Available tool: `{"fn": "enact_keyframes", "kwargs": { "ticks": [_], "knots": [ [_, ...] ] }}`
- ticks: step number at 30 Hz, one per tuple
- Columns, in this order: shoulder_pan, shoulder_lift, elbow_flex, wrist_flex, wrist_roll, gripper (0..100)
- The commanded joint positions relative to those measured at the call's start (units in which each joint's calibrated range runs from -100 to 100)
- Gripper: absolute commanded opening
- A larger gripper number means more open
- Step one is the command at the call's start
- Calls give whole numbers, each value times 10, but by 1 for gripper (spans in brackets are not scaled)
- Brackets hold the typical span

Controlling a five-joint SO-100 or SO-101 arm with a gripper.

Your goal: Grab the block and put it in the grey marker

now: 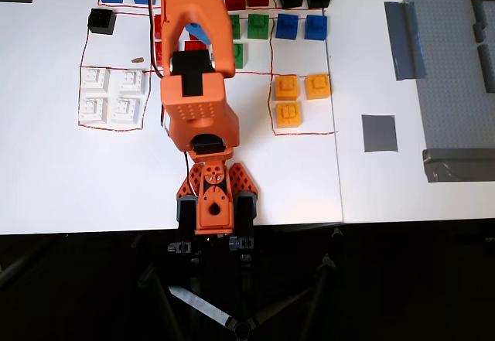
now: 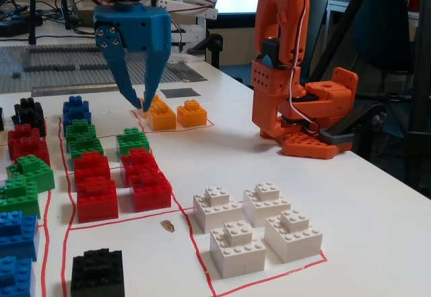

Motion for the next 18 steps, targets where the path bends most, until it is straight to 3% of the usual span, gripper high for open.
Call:
{"fn": "enact_keyframes", "kwargs": {
  "ticks": [1, 18],
  "knots": [
    [-76, -62, -28, 3, 4, 0],
    [-73, -65, -21, 1, 2, 0]
  ]
}}
